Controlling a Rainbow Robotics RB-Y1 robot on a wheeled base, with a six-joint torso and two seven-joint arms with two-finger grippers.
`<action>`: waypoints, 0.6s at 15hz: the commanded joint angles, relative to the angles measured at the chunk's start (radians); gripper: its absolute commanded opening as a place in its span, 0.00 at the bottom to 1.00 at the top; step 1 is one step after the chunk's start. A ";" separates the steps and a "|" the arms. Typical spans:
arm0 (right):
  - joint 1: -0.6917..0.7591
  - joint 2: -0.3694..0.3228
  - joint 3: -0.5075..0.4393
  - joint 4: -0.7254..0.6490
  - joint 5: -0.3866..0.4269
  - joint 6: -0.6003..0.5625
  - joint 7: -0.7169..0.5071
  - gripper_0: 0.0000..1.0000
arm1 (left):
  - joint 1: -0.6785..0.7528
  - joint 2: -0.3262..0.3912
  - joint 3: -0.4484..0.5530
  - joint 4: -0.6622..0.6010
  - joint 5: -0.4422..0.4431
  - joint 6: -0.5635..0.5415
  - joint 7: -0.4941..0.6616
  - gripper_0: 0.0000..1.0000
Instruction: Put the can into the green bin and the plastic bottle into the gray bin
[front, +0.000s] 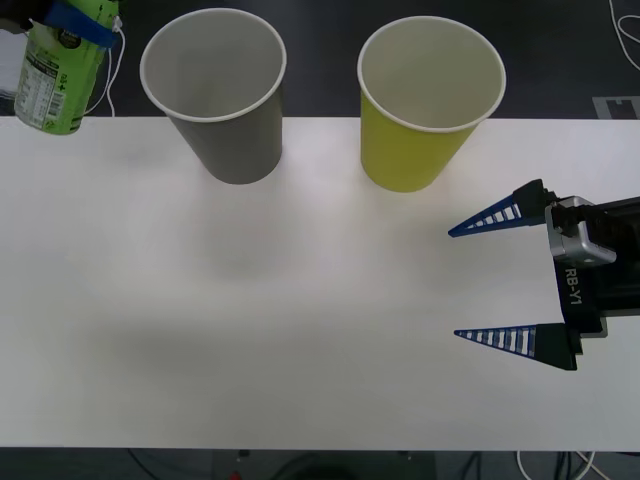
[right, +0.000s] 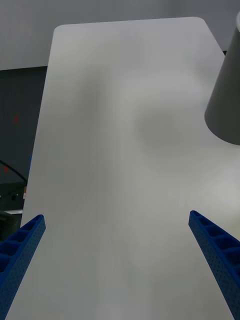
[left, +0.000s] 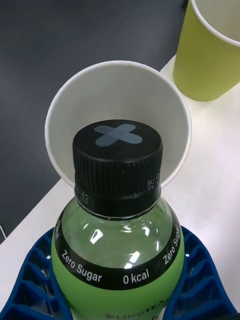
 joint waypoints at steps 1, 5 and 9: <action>0.000 0.000 0.000 0.000 0.000 0.000 0.000 1.00 | -0.125 -0.021 -0.117 0.080 -0.008 0.001 -0.011 0.00; 0.000 0.000 0.000 0.000 0.000 0.000 0.000 1.00 | -0.226 -0.099 -0.162 0.203 -0.031 0.013 -0.014 0.00; 0.000 0.000 0.000 0.000 0.000 0.000 0.000 1.00 | -0.266 -0.173 -0.162 0.287 -0.049 0.045 -0.017 0.00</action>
